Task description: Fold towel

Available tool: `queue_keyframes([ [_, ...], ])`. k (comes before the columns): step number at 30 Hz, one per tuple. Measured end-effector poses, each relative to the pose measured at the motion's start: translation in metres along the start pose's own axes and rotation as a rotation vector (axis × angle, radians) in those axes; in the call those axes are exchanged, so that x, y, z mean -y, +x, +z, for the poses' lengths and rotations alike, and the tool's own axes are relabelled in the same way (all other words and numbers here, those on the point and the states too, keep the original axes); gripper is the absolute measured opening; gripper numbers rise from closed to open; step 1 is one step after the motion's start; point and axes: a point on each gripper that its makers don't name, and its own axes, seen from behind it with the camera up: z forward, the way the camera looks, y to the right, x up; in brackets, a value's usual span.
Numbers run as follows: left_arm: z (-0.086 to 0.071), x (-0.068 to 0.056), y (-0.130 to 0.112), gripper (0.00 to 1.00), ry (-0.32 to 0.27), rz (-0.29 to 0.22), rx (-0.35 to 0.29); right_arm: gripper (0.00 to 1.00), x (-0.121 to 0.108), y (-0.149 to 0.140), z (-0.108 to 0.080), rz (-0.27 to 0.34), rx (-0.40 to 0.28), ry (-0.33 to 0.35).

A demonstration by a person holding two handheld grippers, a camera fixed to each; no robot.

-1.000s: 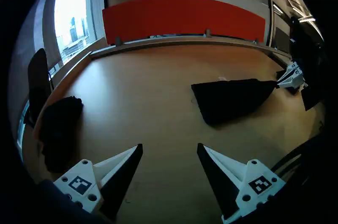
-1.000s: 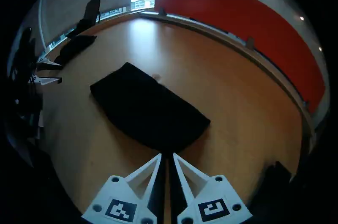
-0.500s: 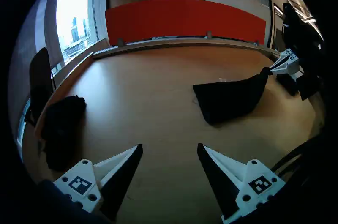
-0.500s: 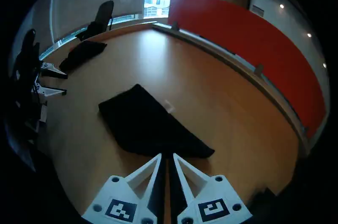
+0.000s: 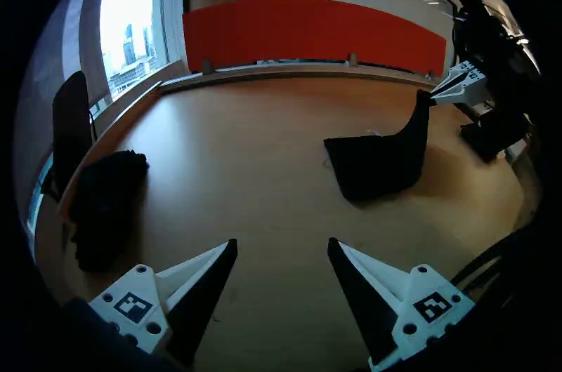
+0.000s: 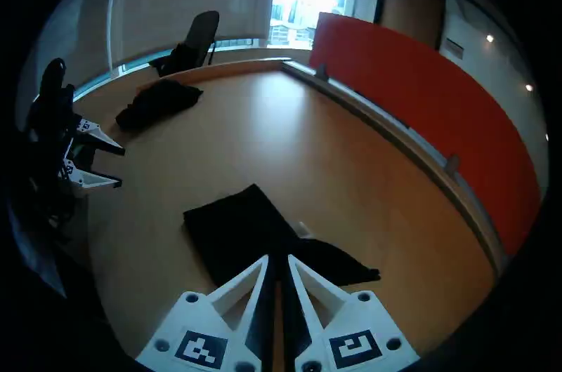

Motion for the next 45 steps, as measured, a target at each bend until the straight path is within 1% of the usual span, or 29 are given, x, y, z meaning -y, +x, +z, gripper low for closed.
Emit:
queue_keyframes([
  [5,-0.002,0.002,-0.001,0.96,0.002,-0.001,0.001,0.04,0.006,0.007,0.008,-0.015,-0.002,0.023],
  [11,-0.005,0.004,-0.002,0.96,0.006,0.000,0.000,0.04,0.025,0.021,0.026,-0.045,-0.005,0.080],
  [17,-0.009,0.007,-0.004,0.96,0.013,-0.009,0.000,0.04,0.060,0.029,0.059,-0.077,0.008,0.158],
  [20,-0.011,0.009,-0.005,0.96,0.018,-0.010,-0.002,0.04,0.077,0.028,0.074,-0.083,0.022,0.195],
  [23,-0.012,0.011,-0.006,0.96,0.022,-0.009,-0.001,0.04,0.088,0.022,0.085,-0.087,0.040,0.217],
  [26,-0.013,0.013,-0.008,0.96,0.026,-0.012,0.000,0.04,0.094,0.019,0.089,-0.087,0.051,0.231],
  [34,-0.011,0.014,-0.008,0.96,0.026,-0.015,0.002,0.04,0.098,0.014,0.092,-0.081,0.065,0.252],
  [45,-0.012,0.017,-0.009,0.96,0.030,-0.017,0.006,0.07,0.107,0.001,0.101,-0.092,0.090,0.271],
])
